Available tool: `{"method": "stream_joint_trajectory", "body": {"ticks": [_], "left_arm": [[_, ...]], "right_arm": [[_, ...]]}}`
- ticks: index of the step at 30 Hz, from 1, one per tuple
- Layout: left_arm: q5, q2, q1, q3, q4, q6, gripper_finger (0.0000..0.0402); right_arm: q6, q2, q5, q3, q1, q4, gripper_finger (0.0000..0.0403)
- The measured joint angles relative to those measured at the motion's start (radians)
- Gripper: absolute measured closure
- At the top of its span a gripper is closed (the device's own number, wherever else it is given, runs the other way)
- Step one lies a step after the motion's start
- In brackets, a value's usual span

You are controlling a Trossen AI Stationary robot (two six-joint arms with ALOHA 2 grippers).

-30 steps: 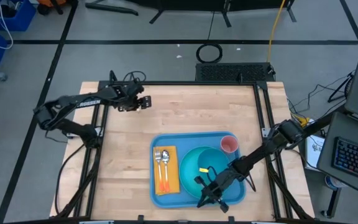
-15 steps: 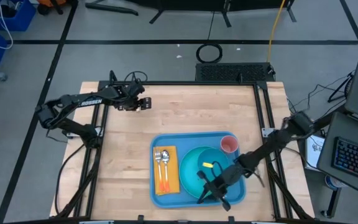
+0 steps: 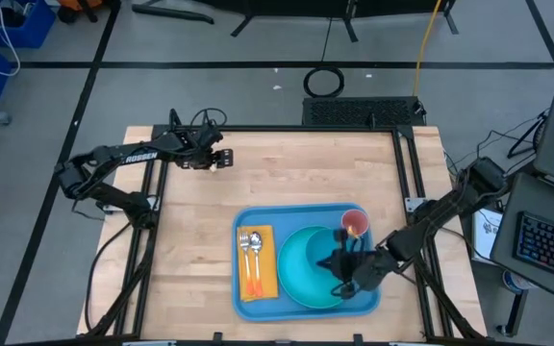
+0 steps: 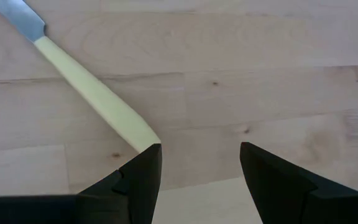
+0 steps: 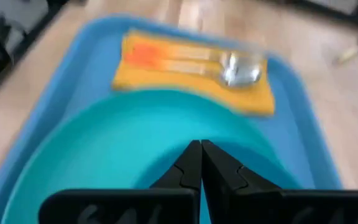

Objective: Set up tray
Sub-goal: Adjust the blue bowl on the blue plate

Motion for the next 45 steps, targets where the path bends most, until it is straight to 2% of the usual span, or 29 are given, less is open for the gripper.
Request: {"method": "stream_joint_trajectory", "body": {"ticks": [7,10,15,19,45], "left_arm": [[-0.001,0.0,0.0,0.0,0.001,0.016,0.0179],[-0.001,0.0,0.0,0.0,-0.002,0.021,0.0179],[-0.001,0.0,0.0,0.0,-0.004,0.022,0.0179],[0.0,0.0,0.0,0.0,-0.005,0.026,0.0179],[0.0,0.0,0.0,0.0,-0.003,0.045,0.0179]], "right_arm": [[0.158,0.003,-0.066,0.076,-0.082,-0.299,0.0403],[0.207,0.003,-0.167,0.122,-0.096,-0.371,0.0403],[0.283,0.029,-0.258,0.161,-0.128,-0.483,0.0403],[0.309,0.056,-0.342,0.166,-0.143,-0.465,0.0403],[0.175,0.126,-0.524,0.165,-0.16,-0.196,0.0403]]}}
